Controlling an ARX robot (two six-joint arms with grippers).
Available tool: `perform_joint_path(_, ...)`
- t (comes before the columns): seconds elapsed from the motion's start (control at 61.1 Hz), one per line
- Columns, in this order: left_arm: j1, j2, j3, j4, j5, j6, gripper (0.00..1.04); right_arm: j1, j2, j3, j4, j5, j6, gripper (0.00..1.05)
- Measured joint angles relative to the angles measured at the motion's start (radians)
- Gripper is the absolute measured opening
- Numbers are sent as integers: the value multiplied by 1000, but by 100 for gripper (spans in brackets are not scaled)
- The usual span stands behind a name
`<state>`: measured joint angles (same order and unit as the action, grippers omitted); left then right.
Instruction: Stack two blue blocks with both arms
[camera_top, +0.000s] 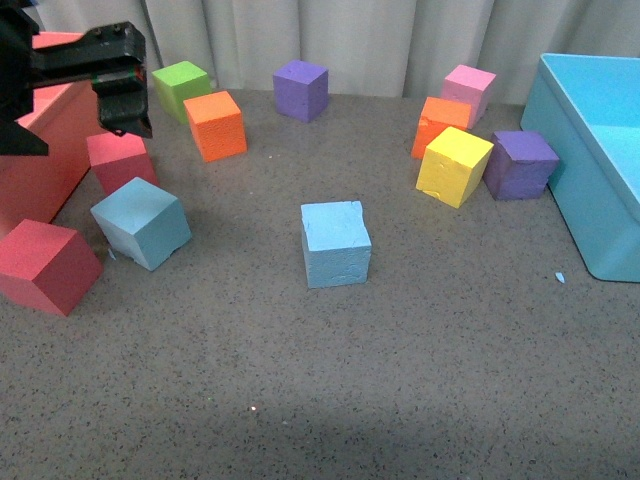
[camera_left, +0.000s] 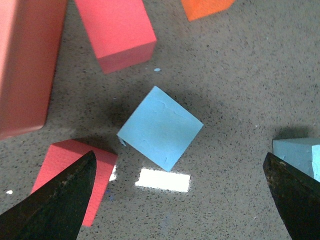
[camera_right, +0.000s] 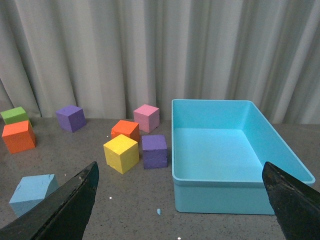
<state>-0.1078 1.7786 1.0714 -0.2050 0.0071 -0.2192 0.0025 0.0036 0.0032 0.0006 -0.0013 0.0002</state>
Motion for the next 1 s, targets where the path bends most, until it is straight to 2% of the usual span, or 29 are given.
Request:
perform_joint_path(0.18, 10, 71, 36, -23, 58, 114, 98, 0, 0, 0, 0, 0, 0, 95)
perform_joint_path(0.36, 44, 109, 34, 55, 116, 291, 98, 0, 0, 0, 0, 0, 0, 95)
perform_joint_path(0.606, 84, 176, 68, 16, 181, 480, 98, 0, 0, 0, 0, 0, 0, 95)
perform_joint_path(0.77, 94, 217, 101, -23, 221, 552, 98, 0, 0, 0, 0, 0, 0, 95)
perform_joint_path(0.999, 97, 266, 143, -25, 211, 592, 98, 0, 0, 0, 0, 0, 0, 95)
